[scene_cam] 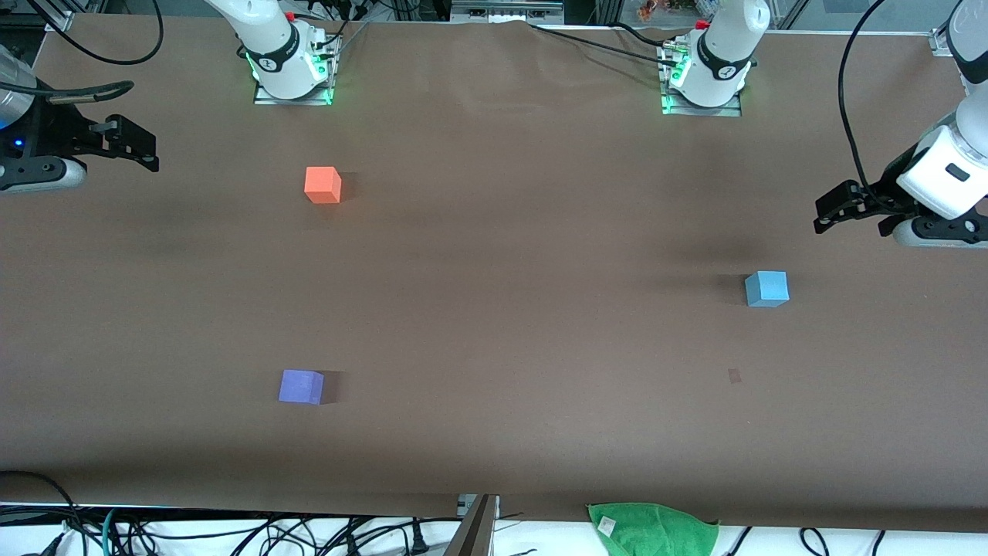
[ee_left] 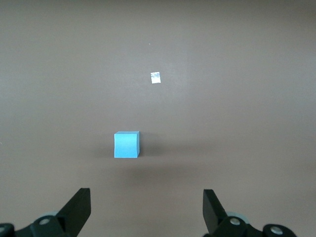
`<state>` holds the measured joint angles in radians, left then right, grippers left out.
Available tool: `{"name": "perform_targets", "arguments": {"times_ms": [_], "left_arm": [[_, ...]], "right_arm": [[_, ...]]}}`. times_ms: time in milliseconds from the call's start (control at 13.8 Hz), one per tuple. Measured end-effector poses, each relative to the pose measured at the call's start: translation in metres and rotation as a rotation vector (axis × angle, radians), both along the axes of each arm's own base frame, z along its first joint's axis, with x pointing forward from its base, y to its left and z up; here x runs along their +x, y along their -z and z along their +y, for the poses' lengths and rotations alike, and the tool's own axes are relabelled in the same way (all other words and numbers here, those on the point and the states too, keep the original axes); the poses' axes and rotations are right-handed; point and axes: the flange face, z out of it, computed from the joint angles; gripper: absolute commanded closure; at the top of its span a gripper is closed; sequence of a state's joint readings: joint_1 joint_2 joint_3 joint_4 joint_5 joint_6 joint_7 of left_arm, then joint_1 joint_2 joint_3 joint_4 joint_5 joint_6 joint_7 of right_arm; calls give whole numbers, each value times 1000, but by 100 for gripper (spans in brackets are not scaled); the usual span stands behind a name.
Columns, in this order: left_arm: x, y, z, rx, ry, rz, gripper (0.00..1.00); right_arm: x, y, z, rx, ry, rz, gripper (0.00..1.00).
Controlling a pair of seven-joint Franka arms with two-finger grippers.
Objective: Place blue block between orange and purple blocks
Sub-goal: 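Reach the left gripper toward the light-blue block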
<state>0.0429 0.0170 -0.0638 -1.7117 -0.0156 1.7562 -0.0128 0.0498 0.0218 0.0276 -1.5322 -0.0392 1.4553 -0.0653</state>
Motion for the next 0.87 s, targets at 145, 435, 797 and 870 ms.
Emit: {"name": "perform_targets", "arguments": {"times_ms": [145, 435, 797, 870], "left_arm": [[-2, -1, 0, 0, -1, 9, 0], [-7, 0, 4, 1, -6, 44, 0], [-10, 2, -3, 2, 8, 70, 0], [-10, 3, -4, 2, 9, 74, 0]], "right_arm": [[0, 0, 0, 0, 0, 0, 0], [0, 0, 0, 0, 0, 0, 0], [0, 0, 0, 0, 0, 0, 0], [0, 0, 0, 1, 0, -1, 0]]}}
